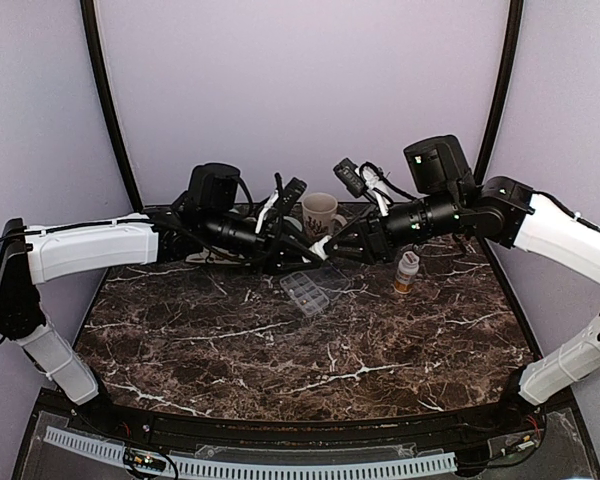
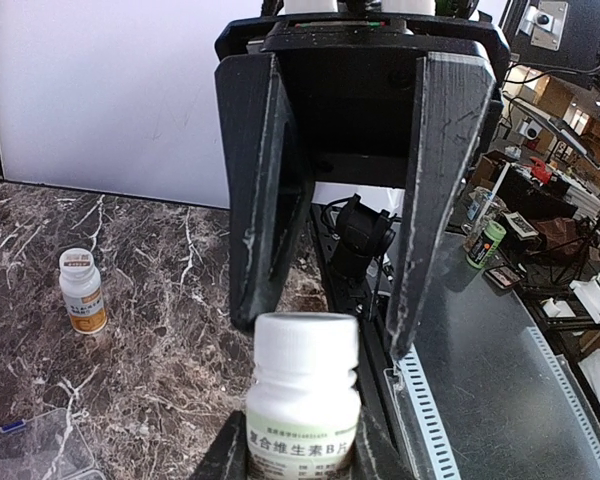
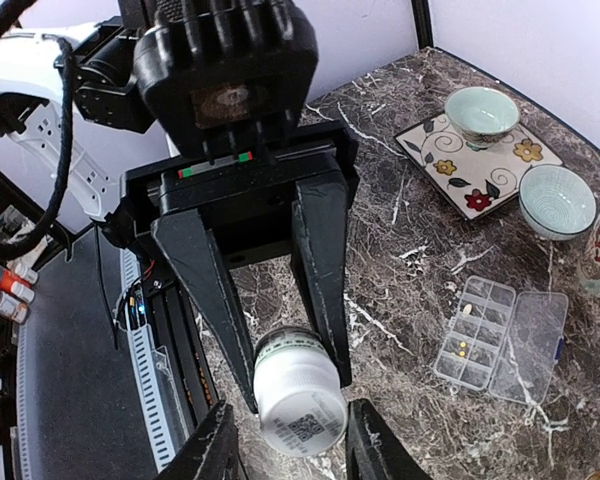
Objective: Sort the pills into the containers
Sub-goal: Screw the lid of the pill bottle onto the pill bottle.
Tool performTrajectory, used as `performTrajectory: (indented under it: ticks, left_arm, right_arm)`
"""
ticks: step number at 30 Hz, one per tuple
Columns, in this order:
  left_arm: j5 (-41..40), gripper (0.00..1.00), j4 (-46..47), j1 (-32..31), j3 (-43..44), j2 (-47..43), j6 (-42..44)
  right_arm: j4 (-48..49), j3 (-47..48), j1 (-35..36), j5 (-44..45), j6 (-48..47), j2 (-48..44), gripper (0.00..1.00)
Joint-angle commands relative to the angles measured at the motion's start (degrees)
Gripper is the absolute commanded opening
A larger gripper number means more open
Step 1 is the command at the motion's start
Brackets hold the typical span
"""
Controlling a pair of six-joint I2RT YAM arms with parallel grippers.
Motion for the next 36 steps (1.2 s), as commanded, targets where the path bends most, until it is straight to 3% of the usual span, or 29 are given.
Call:
performTrajectory:
  ticks: [1,12,19,25,26,36]
  left_arm:
    - [1.4,0.00,-0.9,0.5,1.7,0.2,0.5]
    - [1.1,0.00,-1.7,0.5,2.1,0.2,1.1]
    - [-4.7,0.00,-0.7,0.1,0.9,-1.5,3.6]
    - [-20.1,0.00,3.2,-3.3,-2.0,-4.4,9.2]
    - [-30.4,0.00,9.9,-5.5,-5.8,-6.7,11.6]
    - [-47.5,0.00,22.5,-11.0,-12.2,-9.4,17.6]
  right_arm:
    - [0.7,1.8,-0.4,-1.5,0.0,0.8,0.35]
    - [0.3,2.3,-0.5,-2.2,0.3,2.0,0.16]
    - [0.9,3.0,-0.6,-2.8,4.2,3.1,0.07]
    - [-0.8,6.4,-0.5,-2.5,10.7,6.2,0.00]
    - [-2.2,8.5,-0.6,-0.8,15.5,8.2,0.00]
    - [-2.8,11.4,-0.1,2.8,25.8,11.8,0.00]
